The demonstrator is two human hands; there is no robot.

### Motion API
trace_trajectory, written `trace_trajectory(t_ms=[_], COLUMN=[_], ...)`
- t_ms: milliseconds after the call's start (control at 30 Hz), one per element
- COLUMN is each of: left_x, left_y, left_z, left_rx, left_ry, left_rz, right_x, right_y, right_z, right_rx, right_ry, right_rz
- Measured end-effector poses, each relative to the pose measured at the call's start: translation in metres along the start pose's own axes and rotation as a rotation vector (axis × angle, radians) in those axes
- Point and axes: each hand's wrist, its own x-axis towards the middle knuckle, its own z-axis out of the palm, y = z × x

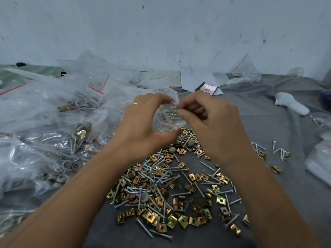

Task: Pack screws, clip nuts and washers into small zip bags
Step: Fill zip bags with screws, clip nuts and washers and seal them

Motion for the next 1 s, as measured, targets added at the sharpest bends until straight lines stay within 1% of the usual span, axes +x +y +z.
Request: trace_trajectory(t_ms=[67,133,267,300,333,367,433,500,567,667,767,867,1000], left_x=[0.0,0.001,0.0,0.0,0.0,0.0,0.0,0.0,0.0,0.0,0.0,-0.001,0.0], left_y=[-0.001,-0.004,-0.01,-0.011,-0.013,-0.014,-0.015,-0.015,-0.015,-0.015,-0.015,-0.015,-0.016], left_z=[0.0,-0.001,-0.006,-0.007,-0.008,-0.009,-0.011,-0.013,-0.012,-0.012,-0.013,-0.013,-0.014], left_rx=[0.001,-0.002,-0.034,-0.048,-0.062,-0.075,-0.087,-0.081,-0.076,-0.077,-0.075,-0.079,-0.082], left_ry=[0.007,0.031,0.087,0.098,0.108,0.117,0.128,0.136,0.145,0.142,0.133,0.136,0.143], left_rz=[-0.002,-0.014,-0.043,-0.05,-0.057,-0.063,-0.068,-0.069,-0.07,-0.07,-0.065,-0.067,-0.075], right_x=[-0.001,-0.001,0.001,0.0,-0.001,-0.003,-0.008,-0.011,-0.012,-0.011,-0.008,-0.008,-0.011], right_y=[-0.003,-0.002,0.011,0.017,0.023,0.03,0.039,0.041,0.041,0.038,0.038,0.04,0.04], right_z=[0.006,0.005,-0.012,-0.016,-0.019,-0.02,-0.02,-0.017,-0.011,-0.002,0.005,0.007,0.007], right_rx=[0.007,0.094,0.179,0.165,0.125,0.061,-0.079,-0.182,-0.272,-0.392,-0.525,-0.529,-0.507], right_ry=[-0.002,0.012,0.156,0.158,0.121,0.039,-0.193,-0.371,-0.476,-0.572,-0.659,-0.672,-0.63], right_rz=[-0.002,0.026,0.103,0.142,0.186,0.225,0.277,0.297,0.269,0.253,0.3,0.331,0.325])
